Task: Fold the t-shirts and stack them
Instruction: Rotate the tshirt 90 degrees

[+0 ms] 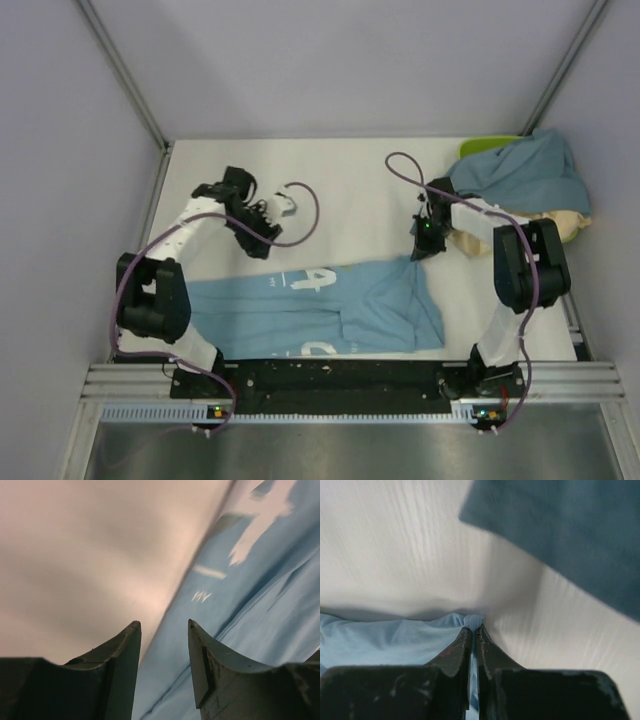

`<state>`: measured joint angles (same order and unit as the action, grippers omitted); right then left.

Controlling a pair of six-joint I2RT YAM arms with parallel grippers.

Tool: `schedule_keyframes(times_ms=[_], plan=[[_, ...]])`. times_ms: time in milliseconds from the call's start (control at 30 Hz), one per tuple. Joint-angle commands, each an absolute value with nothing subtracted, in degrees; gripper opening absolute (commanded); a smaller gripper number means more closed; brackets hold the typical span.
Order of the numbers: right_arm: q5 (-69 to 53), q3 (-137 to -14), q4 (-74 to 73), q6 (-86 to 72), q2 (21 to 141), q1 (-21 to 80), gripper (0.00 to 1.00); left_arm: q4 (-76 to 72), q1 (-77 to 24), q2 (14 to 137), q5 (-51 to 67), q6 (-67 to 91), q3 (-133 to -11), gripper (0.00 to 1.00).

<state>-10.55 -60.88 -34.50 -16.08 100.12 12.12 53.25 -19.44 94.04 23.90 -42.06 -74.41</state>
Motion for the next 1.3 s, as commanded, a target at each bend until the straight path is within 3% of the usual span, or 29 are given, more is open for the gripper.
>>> schedule_keyframes(times_ms=[0,200,433,500,633,800,1000,1133,1200,1267], plan=[[-12.83,-74.06,-31.99,-14.76,108.0,12.74,0.0,50.81,-4.96,90.88,16.27,-41.57,-67.25,0.47],[-16.6,-100.59,-33.75,-15.2,127.58,14.68,0.0,47.9,11.76,88.69,13.1,-43.68,-61.71,0.48],[-23.11,-144.88,-33.41,-22.65,155.18,16.26,0.0,46.76,13.45,84.82,13.09,-46.67,-53.19,0.51],[-23.29,-151.07,-28.42,-26.17,158.63,16.17,0.07,45.8,13.45,84.11,13.62,-46.5,-51.07,0.51],[-23.12,-142.58,-14.87,-30.76,153.47,15.65,0.5,44.12,13.45,83.06,14.59,-46.84,-46.51,0.52],[-21.2,-134.24,-18.97,-23.4,141.45,14.68,0.69,42.89,13.36,83.06,13.71,-48.25,-42.11,0.51],[-9.94,-108.94,-24.77,-15.47,120.79,13.89,0.66,43.06,13.45,82.01,14.33,-48.69,-38.59,0.25],[-5.63,-92.5,-26.46,-16.17,111.81,13.89,0.42,44.99,13.45,78.41,16.17,-49.48,-37.36,0.23],[-4.49,-85.11,-26.45,-17.13,108.65,13.71,0.39,45.96,13.45,76.39,17.22,-50.01,-37.0,0.23],[-4.31,-81.23,-26.11,-18.01,108.11,13.45,0.45,47.1,13.45,74.54,17.75,-50.27,-37.0,0.25]])
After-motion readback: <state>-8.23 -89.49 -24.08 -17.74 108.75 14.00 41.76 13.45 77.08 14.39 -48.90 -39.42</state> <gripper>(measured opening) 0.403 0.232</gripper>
